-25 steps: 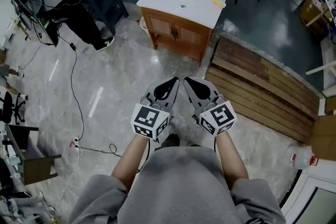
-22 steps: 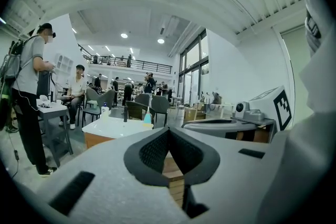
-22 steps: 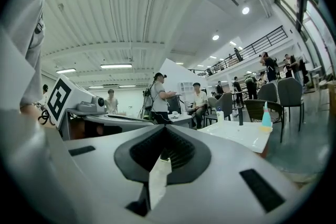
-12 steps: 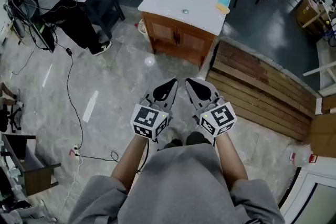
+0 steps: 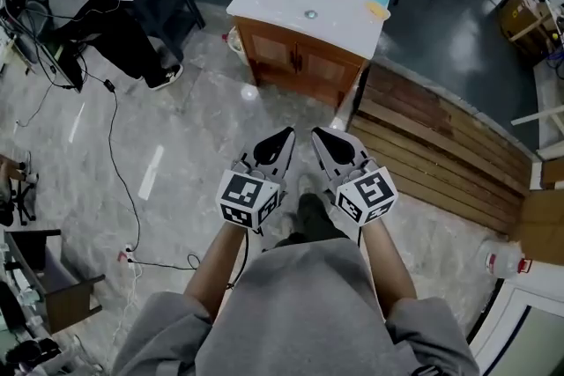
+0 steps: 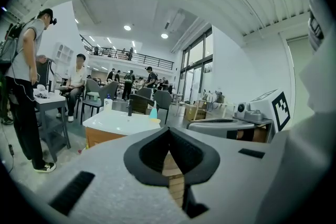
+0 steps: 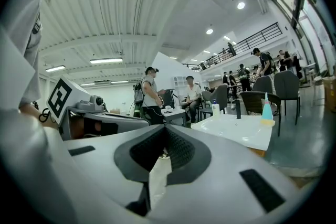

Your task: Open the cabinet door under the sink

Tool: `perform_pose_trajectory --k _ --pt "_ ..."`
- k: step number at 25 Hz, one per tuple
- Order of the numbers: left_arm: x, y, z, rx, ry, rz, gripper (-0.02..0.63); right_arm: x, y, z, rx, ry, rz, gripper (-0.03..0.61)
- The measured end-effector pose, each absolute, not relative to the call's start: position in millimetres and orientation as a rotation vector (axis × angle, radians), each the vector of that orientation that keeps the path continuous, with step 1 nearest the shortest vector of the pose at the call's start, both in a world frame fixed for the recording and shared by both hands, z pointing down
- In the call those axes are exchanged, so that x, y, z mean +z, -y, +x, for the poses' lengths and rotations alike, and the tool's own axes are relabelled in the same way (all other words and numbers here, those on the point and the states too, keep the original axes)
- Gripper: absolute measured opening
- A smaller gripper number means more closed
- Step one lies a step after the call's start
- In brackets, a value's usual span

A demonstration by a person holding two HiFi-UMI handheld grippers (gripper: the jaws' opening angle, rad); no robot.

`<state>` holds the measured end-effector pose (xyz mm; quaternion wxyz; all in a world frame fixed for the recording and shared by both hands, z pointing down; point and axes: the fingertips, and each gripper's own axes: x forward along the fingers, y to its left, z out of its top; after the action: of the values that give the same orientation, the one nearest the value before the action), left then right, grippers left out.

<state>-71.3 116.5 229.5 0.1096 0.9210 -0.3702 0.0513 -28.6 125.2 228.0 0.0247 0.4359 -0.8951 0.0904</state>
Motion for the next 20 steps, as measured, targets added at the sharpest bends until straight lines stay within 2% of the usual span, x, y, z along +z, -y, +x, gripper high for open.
perform_pose_trajectory --k 20 --pt "257.4 25.8 -35.1 0.254 1.155 2.614 0.008 260.4 26.3 7.0 0.404 2.816 1.25 0.009"
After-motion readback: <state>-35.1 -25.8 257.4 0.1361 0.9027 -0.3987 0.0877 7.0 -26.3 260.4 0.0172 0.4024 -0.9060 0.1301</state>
